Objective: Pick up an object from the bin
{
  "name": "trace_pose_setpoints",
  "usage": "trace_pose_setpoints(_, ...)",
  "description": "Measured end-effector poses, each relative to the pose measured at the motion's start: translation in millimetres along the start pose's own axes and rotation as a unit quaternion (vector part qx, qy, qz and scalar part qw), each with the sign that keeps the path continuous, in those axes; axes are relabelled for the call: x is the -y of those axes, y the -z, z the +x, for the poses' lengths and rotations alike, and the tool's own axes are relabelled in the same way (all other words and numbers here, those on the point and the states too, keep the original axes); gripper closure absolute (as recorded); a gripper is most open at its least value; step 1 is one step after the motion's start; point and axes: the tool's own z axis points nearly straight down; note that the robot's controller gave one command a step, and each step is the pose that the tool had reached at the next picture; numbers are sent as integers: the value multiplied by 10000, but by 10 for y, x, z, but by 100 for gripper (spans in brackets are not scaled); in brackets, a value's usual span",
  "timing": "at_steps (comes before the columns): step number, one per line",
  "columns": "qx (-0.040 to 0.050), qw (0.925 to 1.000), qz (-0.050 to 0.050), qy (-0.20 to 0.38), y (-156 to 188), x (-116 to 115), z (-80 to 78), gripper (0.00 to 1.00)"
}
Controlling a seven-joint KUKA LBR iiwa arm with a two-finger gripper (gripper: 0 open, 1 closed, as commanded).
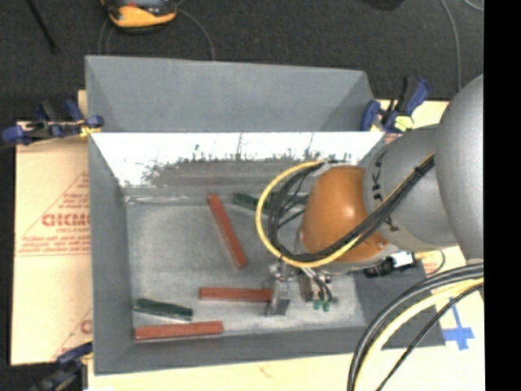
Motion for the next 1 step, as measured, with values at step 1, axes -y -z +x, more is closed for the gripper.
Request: trace_pose_setpoints(1,0,10000,0,4,0,0,0,100)
